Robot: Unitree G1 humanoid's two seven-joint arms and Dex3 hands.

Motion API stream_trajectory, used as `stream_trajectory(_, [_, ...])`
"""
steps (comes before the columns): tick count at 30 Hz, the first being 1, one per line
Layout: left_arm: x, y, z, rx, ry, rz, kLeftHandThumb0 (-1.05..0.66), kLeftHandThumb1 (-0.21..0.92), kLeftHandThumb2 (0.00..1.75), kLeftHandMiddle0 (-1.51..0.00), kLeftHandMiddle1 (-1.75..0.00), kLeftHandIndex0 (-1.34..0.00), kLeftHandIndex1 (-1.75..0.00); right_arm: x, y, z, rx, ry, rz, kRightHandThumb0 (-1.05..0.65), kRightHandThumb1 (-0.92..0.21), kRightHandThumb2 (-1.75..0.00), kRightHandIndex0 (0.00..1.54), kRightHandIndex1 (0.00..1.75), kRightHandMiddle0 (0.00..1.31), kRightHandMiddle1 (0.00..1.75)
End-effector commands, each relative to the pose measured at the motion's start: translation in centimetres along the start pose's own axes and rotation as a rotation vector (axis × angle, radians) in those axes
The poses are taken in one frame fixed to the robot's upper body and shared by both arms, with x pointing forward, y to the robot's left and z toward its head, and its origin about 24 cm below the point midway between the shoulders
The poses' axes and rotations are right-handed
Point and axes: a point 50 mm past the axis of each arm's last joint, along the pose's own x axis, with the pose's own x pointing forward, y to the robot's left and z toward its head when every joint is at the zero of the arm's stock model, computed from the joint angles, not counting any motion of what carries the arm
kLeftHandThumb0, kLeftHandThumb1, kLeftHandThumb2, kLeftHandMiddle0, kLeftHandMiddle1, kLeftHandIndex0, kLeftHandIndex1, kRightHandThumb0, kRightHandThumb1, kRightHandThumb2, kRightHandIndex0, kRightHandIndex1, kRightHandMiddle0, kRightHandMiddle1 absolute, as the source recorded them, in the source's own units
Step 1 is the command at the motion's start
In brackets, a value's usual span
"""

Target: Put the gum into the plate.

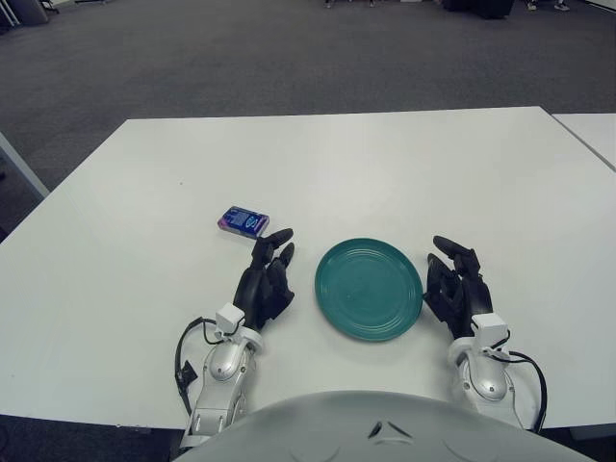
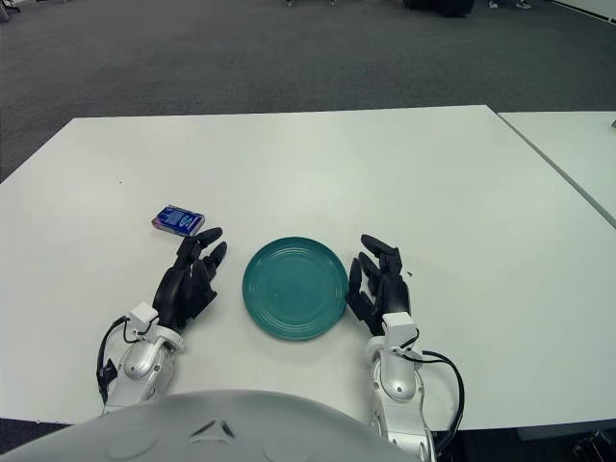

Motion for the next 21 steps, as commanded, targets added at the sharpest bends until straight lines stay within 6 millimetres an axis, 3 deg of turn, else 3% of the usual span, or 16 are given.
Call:
stream_trajectory(1, [0.3, 0.3, 0.3, 0.023, -0.014, -0.01, -0.91, 0.92, 0.97, -0.41, -0.05, 0.0, -1.05, -0.8, -0.3, -1.8, -0.031, 0.109, 0.012, -0.71, -0.92, -0.78, 0.36, 0.33, 0.0, 0.85])
stream_trajectory(8, [4.0, 1.9, 4.0, 0.139, -0.149, -0.025, -0.9, 0.92, 0.98, -0.39, -0.04, 0.0, -0.96, -0.8, -0.3, -1.8, -0.03, 0.105, 0.014, -0.71, -0.92, -0.78, 0.36, 0.33, 0.0, 0.87])
stream_trajectory(12, [5.0, 2.4, 5.7, 0.246, -0.237, -0.074, -0.87, 0.92, 0.93, -0.39, -0.04, 0.0, -0.99, -0.7, -0.3, -1.8, -0.029, 0.106, 0.015, -0.71, -0.92, -0.78, 0.36, 0.33, 0.0, 0.87])
stream_trajectory(17, [6.4, 2.8, 9.2, 0.435, -0.416, -0.159, -0.79, 0.92, 0.8, -0.38, -0.03, 0.0, -1.0, -0.6, -0.2, -1.9, -0.032, 0.106, 0.017, -0.71, -0.92, -0.78, 0.36, 0.33, 0.0, 0.87])
stream_trajectory(21, [9.0, 4.5, 12.1, 0.745, -0.561, -0.213, -0.78, 0.92, 0.7, -0.39, -0.03, 0.0, -0.94, -0.5, -0.2, -1.9, -0.032, 0.102, 0.02, -0.7, -0.92, -0.77, 0.36, 0.33, 0.0, 0.86])
